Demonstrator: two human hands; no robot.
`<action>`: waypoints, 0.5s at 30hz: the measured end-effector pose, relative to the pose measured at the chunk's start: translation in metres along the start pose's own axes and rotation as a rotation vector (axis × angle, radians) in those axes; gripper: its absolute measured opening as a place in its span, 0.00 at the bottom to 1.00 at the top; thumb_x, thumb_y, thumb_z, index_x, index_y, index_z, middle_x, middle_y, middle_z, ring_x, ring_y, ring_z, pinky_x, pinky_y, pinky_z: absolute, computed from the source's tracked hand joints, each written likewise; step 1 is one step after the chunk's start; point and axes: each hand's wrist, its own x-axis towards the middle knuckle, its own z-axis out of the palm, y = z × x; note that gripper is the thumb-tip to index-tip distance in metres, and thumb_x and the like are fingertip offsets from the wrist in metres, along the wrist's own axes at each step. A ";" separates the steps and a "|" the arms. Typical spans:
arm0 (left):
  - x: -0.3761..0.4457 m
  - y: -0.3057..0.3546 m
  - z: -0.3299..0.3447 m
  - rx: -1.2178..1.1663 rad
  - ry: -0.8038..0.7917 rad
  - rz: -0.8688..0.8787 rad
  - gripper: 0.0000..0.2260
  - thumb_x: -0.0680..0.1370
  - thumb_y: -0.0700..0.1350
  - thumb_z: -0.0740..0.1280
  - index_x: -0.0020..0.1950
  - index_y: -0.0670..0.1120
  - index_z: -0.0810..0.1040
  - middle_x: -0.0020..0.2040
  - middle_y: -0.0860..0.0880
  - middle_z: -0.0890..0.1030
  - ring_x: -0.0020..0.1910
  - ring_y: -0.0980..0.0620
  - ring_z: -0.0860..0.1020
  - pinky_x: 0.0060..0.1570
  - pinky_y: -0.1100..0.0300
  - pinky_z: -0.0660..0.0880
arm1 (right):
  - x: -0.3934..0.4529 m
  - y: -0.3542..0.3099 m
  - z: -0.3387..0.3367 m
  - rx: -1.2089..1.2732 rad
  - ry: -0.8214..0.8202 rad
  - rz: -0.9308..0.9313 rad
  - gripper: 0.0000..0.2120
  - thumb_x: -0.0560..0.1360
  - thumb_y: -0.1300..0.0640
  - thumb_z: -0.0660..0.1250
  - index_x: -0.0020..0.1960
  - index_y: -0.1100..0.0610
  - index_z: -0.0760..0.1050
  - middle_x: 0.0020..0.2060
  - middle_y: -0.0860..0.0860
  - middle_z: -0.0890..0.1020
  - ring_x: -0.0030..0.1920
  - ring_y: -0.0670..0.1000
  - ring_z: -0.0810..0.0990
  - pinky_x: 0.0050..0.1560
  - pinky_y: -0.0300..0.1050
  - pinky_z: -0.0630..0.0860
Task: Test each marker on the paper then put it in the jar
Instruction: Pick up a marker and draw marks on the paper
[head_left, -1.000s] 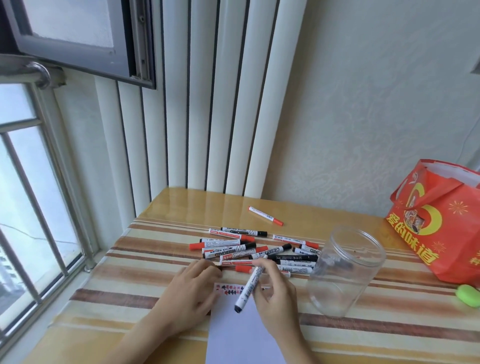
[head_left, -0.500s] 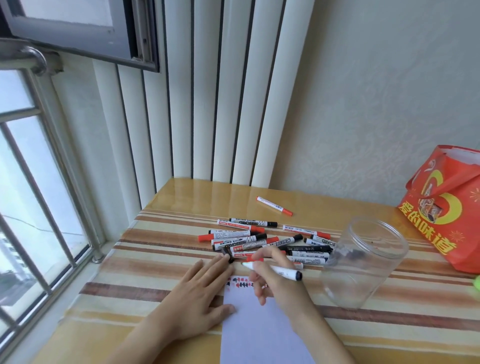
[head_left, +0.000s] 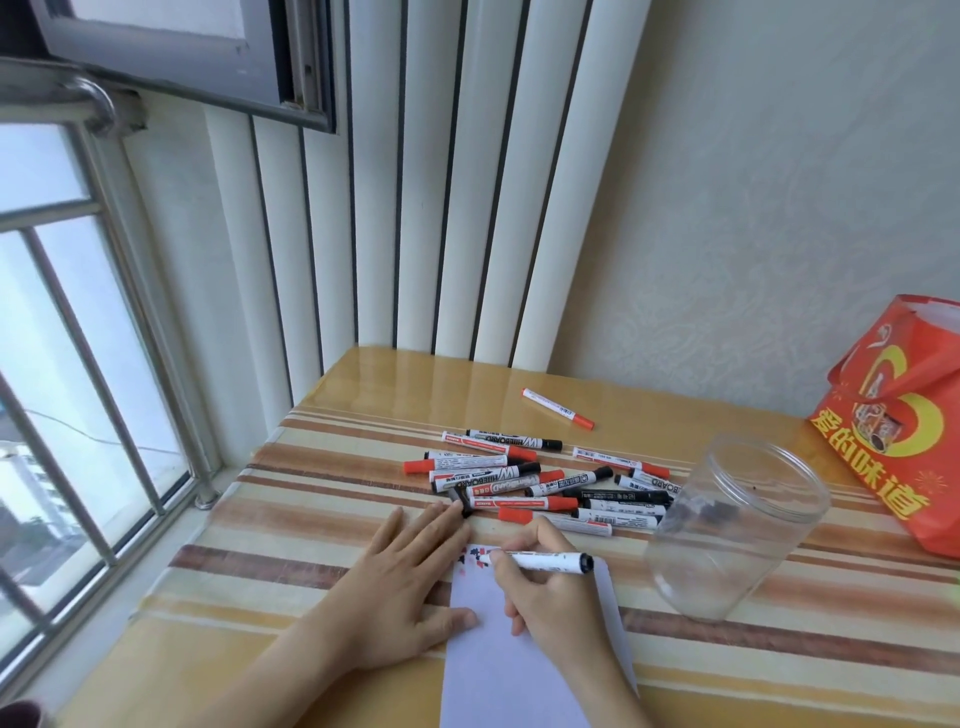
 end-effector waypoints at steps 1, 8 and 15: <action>0.000 0.001 -0.001 -0.016 -0.005 -0.025 0.38 0.79 0.73 0.53 0.82 0.51 0.59 0.83 0.51 0.54 0.82 0.48 0.52 0.75 0.47 0.47 | 0.000 0.001 -0.001 0.005 0.006 0.004 0.10 0.78 0.61 0.72 0.42 0.51 0.74 0.26 0.58 0.76 0.24 0.53 0.74 0.25 0.43 0.71; -0.002 0.003 -0.005 -0.041 -0.024 -0.064 0.38 0.78 0.75 0.52 0.83 0.57 0.56 0.83 0.50 0.54 0.83 0.50 0.45 0.77 0.46 0.43 | 0.001 0.004 -0.001 0.014 -0.009 0.019 0.10 0.80 0.60 0.70 0.44 0.49 0.74 0.31 0.62 0.76 0.27 0.54 0.74 0.26 0.44 0.70; -0.001 0.002 -0.003 -0.005 -0.010 -0.058 0.37 0.78 0.74 0.54 0.82 0.56 0.60 0.81 0.48 0.62 0.82 0.47 0.55 0.75 0.45 0.50 | 0.000 0.005 -0.001 -0.052 -0.016 0.004 0.10 0.79 0.62 0.69 0.43 0.50 0.74 0.25 0.51 0.75 0.24 0.50 0.74 0.25 0.43 0.72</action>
